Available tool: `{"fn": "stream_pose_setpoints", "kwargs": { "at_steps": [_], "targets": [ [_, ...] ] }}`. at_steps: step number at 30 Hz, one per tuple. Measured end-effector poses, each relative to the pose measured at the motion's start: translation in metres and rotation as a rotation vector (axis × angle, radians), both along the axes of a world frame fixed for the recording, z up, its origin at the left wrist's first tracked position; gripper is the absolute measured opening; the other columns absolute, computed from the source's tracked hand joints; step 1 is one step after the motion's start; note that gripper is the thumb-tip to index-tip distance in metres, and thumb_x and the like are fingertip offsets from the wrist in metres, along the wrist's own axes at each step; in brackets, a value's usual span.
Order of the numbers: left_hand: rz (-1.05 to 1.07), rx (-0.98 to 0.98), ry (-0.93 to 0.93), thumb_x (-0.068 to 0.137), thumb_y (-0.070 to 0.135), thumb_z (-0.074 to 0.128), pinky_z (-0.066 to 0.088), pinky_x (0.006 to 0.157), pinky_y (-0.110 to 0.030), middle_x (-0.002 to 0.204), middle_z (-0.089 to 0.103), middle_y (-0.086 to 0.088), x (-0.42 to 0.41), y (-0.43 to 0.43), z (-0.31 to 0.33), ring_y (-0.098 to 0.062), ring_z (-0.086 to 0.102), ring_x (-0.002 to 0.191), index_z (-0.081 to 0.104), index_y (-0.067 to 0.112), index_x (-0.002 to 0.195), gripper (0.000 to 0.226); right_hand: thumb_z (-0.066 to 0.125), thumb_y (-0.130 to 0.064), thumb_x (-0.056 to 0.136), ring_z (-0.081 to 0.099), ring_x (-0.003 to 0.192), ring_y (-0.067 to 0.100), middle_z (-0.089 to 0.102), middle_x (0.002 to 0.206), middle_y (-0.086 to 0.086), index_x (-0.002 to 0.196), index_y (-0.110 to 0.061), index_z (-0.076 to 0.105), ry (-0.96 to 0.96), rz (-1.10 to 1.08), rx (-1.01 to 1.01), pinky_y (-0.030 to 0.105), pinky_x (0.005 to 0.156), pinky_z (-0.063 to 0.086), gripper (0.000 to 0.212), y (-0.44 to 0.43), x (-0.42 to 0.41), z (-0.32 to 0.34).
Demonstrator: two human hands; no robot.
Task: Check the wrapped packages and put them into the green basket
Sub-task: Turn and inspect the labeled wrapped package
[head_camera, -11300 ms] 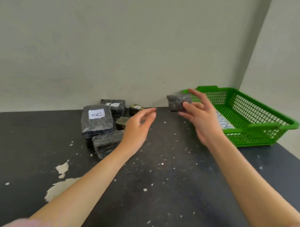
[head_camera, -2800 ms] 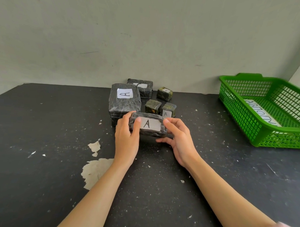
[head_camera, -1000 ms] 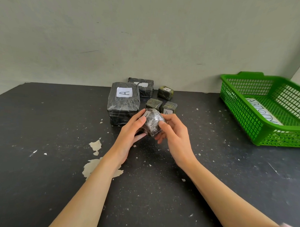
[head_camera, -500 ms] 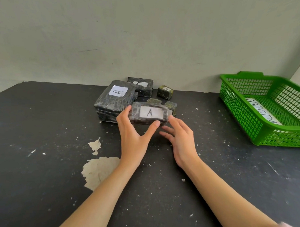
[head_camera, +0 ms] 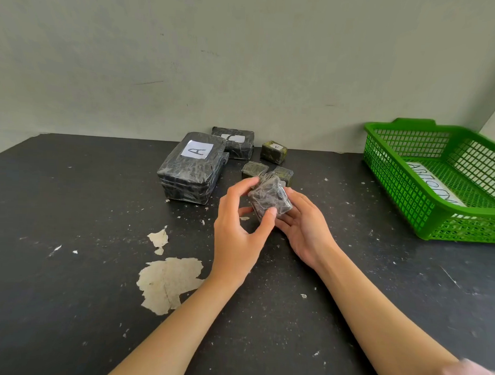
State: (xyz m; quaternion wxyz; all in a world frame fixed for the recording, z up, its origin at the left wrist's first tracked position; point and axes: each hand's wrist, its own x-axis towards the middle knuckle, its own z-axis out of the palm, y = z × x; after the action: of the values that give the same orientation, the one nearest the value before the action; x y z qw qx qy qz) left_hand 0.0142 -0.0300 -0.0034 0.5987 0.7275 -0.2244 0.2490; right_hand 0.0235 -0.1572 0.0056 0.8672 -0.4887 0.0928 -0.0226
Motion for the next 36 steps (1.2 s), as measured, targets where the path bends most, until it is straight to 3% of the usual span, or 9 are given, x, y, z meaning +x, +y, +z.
{"fn": "stream_pose_setpoints", "kwargs": {
  "at_steps": [7, 18, 23, 26, 32, 34, 36],
  "targets": [
    [0.015, -0.021, 0.078, 0.084, 0.017, 0.069, 0.05, 0.089, -0.021, 0.12, 0.061, 0.005, -0.001, -0.001, 0.002, -0.006, 0.056, 0.114, 0.06, 0.017, 0.121, 0.038, 0.05, -0.021, 0.096, 0.068, 0.092, 0.018, 0.07, 0.105, 0.009, 0.123, -0.008, 0.054, 0.001, 0.025, -0.002, 0.031, 0.075, 0.054, 0.031, -0.001, 0.001, 0.0],
    [-0.048, -0.224, 0.253, 0.09, 0.007, 0.059, 0.047, 0.081, -0.01, 0.117, 0.064, 0.003, -0.005, -0.001, 0.012, 0.005, 0.06, 0.103, 0.062, 0.011, 0.118, 0.028, 0.055, -0.021, 0.093, 0.068, 0.091, 0.018, 0.066, 0.112, 0.009, 0.127, -0.009, 0.045, -0.027, -0.038, -0.032, 0.031, 0.072, 0.055, 0.038, 0.003, 0.001, -0.002],
    [-0.017, -0.283, 0.289, 0.082, 0.013, 0.071, 0.051, 0.08, -0.015, 0.109, 0.067, 0.004, -0.002, -0.001, 0.011, -0.002, 0.063, 0.101, 0.065, 0.012, 0.111, 0.03, 0.058, -0.019, 0.092, 0.068, 0.092, 0.02, 0.067, 0.11, 0.012, 0.126, -0.009, 0.042, -0.063, -0.09, -0.077, 0.034, 0.076, 0.056, 0.039, 0.005, 0.001, -0.006],
    [-0.013, -0.293, 0.302, 0.082, 0.011, 0.07, 0.05, 0.075, -0.012, 0.107, 0.067, 0.002, 0.0, -0.002, 0.009, -0.001, 0.062, 0.1, 0.065, 0.011, 0.109, 0.028, 0.058, -0.018, 0.091, 0.067, 0.098, 0.022, 0.065, 0.11, 0.011, 0.126, -0.01, 0.042, -0.076, -0.115, -0.095, 0.035, 0.077, 0.057, 0.04, 0.005, 0.001, -0.007],
    [-0.136, -0.371, 0.508, 0.091, 0.013, 0.058, 0.043, 0.099, -0.025, 0.126, 0.059, 0.007, 0.019, 0.007, -0.002, 0.0, 0.056, 0.113, 0.058, 0.033, 0.117, 0.033, 0.065, -0.006, 0.085, 0.062, 0.103, 0.02, 0.053, 0.119, 0.007, 0.116, -0.015, 0.04, -0.096, -0.22, -0.108, 0.037, 0.078, 0.057, 0.04, 0.009, 0.001, -0.008],
    [-0.157, -0.443, 0.588, 0.095, 0.017, 0.051, 0.042, 0.1, -0.026, 0.125, 0.058, 0.008, 0.02, 0.009, -0.001, 0.004, 0.057, 0.107, 0.052, 0.031, 0.127, 0.034, 0.066, -0.003, 0.083, 0.062, 0.099, 0.017, 0.052, 0.112, 0.004, 0.111, -0.015, 0.04, -0.11, -0.256, -0.211, 0.034, 0.077, 0.057, 0.04, 0.011, -0.001, -0.008],
    [-0.154, -0.4, 0.607, 0.095, 0.028, 0.051, 0.038, 0.104, -0.028, 0.132, 0.054, 0.007, 0.02, 0.01, -0.002, 0.0, 0.052, 0.114, 0.044, 0.027, 0.137, 0.042, 0.067, -0.006, 0.083, 0.061, 0.094, 0.016, 0.052, 0.104, 0.001, 0.105, -0.015, 0.041, -0.118, -0.279, -0.288, 0.033, 0.078, 0.057, 0.036, 0.014, -0.003, -0.008]
  ]
}}
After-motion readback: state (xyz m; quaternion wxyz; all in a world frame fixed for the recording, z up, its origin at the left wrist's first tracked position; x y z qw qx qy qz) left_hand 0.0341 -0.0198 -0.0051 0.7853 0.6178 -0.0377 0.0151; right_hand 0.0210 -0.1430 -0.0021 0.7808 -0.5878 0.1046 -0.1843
